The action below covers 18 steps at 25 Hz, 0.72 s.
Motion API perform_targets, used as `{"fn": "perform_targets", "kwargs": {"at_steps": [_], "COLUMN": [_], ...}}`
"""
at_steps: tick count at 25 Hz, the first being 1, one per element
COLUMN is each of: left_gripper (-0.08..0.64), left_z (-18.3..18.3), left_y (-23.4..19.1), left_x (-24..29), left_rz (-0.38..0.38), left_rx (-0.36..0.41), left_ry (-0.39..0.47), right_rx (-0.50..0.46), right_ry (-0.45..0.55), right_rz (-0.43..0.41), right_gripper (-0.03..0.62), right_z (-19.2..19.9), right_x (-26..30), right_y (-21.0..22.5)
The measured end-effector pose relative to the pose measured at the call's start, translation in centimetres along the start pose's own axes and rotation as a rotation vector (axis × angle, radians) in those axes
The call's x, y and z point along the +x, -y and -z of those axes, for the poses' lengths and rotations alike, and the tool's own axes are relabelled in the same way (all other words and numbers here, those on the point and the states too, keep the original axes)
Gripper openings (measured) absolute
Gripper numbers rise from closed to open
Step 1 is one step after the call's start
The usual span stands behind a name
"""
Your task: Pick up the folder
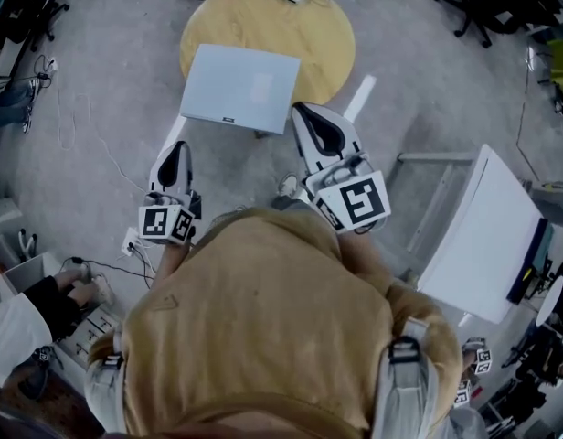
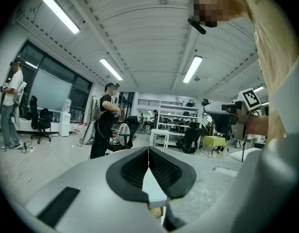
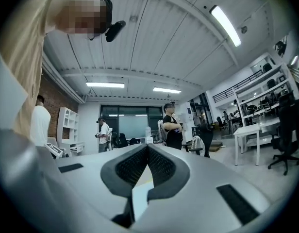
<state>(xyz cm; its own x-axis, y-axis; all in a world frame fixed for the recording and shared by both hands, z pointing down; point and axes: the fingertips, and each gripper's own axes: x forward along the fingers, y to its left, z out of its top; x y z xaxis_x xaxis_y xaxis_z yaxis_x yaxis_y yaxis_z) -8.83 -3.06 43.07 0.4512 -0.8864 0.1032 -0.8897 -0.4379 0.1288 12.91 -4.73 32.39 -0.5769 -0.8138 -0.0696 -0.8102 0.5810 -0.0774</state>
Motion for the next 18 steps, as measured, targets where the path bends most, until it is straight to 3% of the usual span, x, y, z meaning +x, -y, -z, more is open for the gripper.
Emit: {"fn": "perform_targets", "kwargs": {"at_steps": [6,11,18], "left_gripper": [0.005,0.003,0.004], "left_z": [1.8,3.1,5.0], "left_y": [0.1,-2.4,-5.5], "left_x": [1.3,2.0,4.1], "left_rz": [-0.043,-0.082,-0.036], "left_rx": [-0.024,-0.110,-0.166], "left_ry": [-0.049,-0.064,-0.107], "right_rx": [0.018,0.021,-0.010], "right_ry": [-0.051,-0.077,-0.072], "right_rz": [-0.080,-0.119,-0.068], "right_gripper": [0.000,0.000,0.000], "right_z": [2.0,2.8,1.6], "right_x": [1.9,3.5,5.9], "right_y": [1.7,1.4,1.5]}}
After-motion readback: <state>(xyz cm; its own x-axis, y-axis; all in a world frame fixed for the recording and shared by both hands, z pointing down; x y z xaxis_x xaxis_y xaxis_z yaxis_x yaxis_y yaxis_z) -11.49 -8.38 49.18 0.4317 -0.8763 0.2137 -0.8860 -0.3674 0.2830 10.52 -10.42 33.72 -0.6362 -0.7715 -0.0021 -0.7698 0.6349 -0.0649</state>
